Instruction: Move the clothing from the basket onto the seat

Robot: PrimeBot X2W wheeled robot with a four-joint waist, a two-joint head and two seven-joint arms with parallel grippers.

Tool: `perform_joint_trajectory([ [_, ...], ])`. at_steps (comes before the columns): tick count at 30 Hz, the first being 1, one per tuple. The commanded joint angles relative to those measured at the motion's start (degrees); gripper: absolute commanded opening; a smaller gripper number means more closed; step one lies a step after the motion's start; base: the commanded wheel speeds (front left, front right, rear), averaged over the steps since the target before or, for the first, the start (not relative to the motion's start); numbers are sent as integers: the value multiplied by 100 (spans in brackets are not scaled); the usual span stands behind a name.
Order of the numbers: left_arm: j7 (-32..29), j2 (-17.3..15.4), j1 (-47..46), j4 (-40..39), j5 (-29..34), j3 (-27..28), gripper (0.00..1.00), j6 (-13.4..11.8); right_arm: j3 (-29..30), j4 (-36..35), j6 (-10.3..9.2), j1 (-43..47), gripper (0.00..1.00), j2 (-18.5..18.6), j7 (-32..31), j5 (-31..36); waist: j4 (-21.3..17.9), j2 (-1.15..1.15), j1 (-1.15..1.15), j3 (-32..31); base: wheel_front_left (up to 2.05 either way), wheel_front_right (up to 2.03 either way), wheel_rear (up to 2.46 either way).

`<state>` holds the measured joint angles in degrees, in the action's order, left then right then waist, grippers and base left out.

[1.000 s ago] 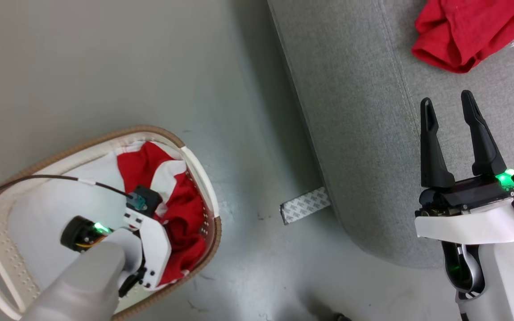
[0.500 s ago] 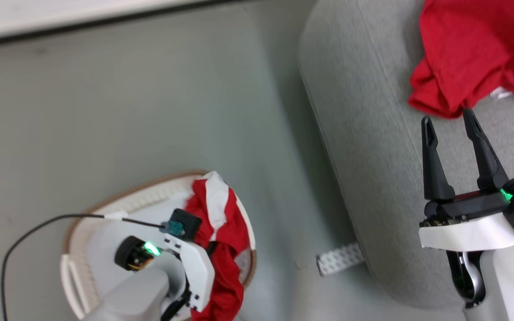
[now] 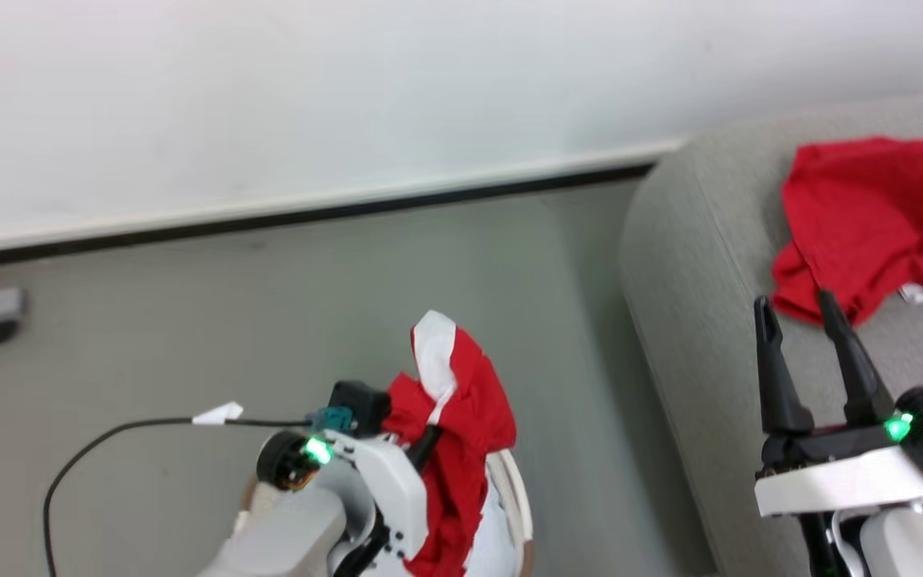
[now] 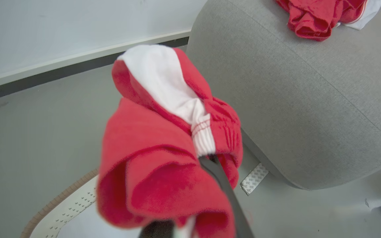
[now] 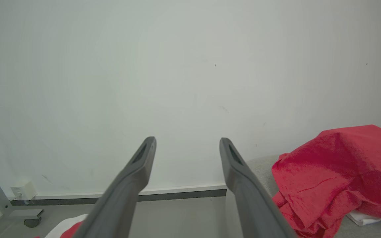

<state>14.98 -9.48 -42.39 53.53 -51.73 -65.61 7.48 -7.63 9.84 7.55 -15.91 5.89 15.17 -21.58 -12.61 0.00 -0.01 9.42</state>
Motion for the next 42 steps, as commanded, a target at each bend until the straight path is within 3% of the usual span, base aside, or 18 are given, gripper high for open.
perform_joint_trajectory([
  [1,20,-2,-82,-102,87,79,0,-51,-20,19,-13,118,100,23,-4,-73,353,0,1,-394,0,0,0],
  [10,16,-188,51,-1322,712,927,0,-284,-339,8,-13,518,100,38,-4,-408,673,0,1,-884,0,0,0],
  [20,17,-532,-227,-2411,823,1525,0,-583,-875,207,-13,608,100,28,-4,-345,780,0,1,-1023,0,0,0],
  [34,-73,-667,66,-2880,670,1545,0,-803,-1396,293,-13,491,100,89,-5,-456,793,0,1,-1053,0,0,0],
  [42,-100,-456,113,-2889,759,1335,0,-724,-2343,601,-13,29,100,104,-29,-613,1107,0,1,-1007,0,0,0],
])
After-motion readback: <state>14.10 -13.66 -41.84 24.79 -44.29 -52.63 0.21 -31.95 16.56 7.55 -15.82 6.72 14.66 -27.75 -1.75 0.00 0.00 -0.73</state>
